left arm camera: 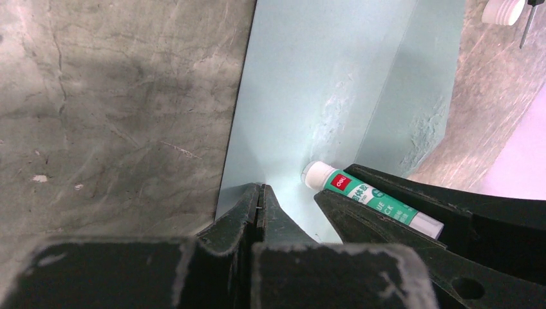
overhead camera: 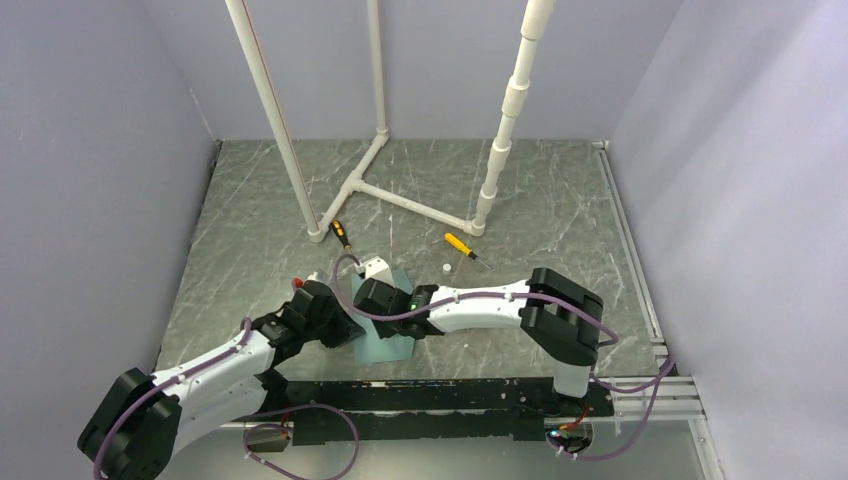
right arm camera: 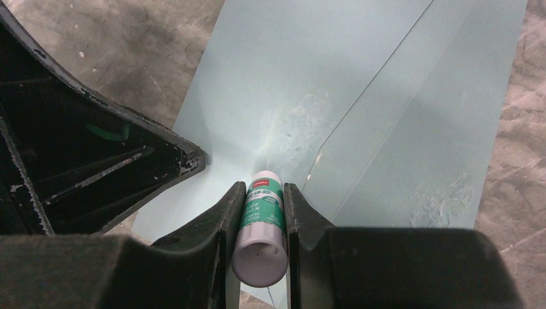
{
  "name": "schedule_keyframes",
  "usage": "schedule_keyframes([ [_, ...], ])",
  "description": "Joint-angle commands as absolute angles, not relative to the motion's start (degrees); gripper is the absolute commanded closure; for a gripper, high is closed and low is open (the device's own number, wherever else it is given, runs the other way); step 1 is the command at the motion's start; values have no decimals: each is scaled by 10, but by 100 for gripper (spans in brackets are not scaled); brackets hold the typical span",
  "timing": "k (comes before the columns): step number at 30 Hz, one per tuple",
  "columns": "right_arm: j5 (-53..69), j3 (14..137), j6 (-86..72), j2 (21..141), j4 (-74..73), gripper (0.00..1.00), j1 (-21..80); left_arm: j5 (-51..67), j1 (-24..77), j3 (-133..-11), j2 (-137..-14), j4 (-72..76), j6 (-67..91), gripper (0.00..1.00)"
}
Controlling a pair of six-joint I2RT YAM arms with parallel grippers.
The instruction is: Place the letter into the envelope and seal it
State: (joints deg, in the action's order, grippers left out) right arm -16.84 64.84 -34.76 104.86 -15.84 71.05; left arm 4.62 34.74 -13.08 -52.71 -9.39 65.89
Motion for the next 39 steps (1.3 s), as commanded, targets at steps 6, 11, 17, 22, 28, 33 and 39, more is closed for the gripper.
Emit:
schedule_keyframes([
  [6,-198,662,-325,1114,-207,100,668,3,346,-119,-532,-137,655,98],
  [11,-204,673,-331,1124,-218,100,666,3,346,-123,-537,-138,653,97],
  [17,-184,642,-346,1084,-229,100,679,5,346,-123,-546,-124,654,98],
  [22,-159,623,-363,1052,-240,100,704,8,346,-126,-560,-115,652,98],
  [28,-144,613,-368,1042,-237,100,712,11,346,-128,-540,-125,658,98],
  [33,-160,632,-352,1074,-226,100,698,3,346,-124,-517,-144,660,97],
  [39,-175,667,-327,1109,-209,100,663,6,346,-123,-516,-150,658,98],
])
